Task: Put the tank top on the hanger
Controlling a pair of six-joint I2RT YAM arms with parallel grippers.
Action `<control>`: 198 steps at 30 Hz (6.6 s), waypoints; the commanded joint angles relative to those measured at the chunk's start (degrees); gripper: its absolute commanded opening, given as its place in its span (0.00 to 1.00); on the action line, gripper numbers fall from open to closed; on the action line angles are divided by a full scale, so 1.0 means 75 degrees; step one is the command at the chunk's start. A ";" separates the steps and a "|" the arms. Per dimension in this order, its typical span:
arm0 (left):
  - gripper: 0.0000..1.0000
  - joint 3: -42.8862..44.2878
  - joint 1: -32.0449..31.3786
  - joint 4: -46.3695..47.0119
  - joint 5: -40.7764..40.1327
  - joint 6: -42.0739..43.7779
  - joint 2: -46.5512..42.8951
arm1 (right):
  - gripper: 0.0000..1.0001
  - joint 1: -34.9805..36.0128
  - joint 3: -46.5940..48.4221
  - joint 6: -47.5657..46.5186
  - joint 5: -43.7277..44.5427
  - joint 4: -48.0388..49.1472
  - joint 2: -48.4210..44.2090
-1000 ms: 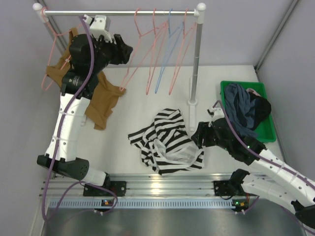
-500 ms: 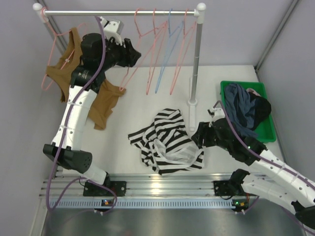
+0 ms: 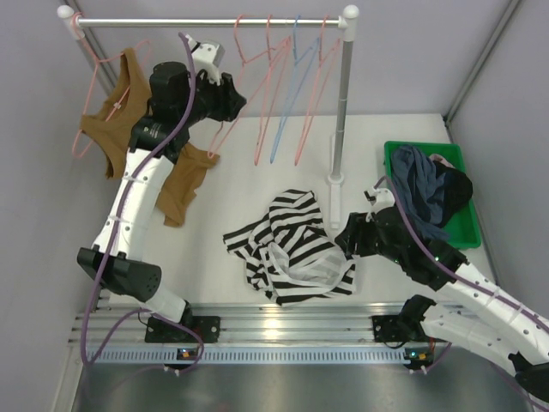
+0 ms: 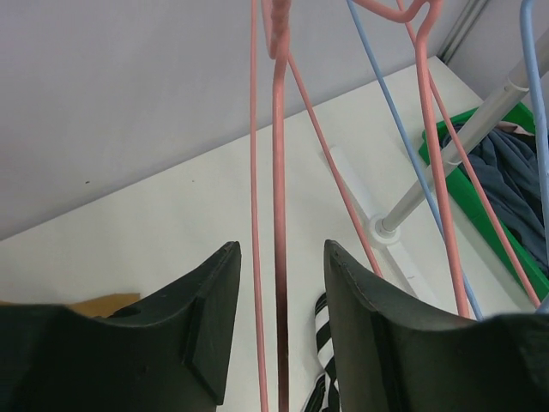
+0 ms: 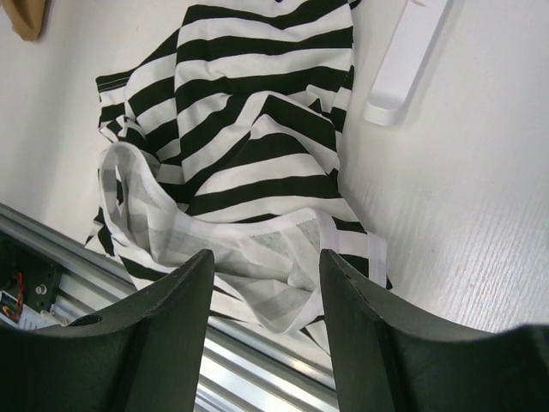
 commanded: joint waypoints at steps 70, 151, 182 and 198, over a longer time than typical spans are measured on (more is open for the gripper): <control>0.00 -0.1974 -0.0660 0.0638 -0.2489 0.0062 -0.2400 | 0.50 -0.0104 -0.0089 -0.0207 0.0084 0.0010 -0.0136; 0.00 -0.6569 -0.4691 -0.1826 0.0921 -0.1122 -0.4007 | 0.00 0.1372 0.0860 0.0801 0.1725 -0.1877 0.2584; 0.00 -0.9123 -0.4691 0.3939 0.2058 -0.2118 -0.3480 | 0.00 0.1981 0.2793 0.0613 0.2017 -0.2638 0.2443; 0.00 -0.9264 -0.4703 0.6167 0.2749 -0.2633 -0.2285 | 0.07 0.1993 0.3110 0.0508 0.2545 -0.2885 0.2033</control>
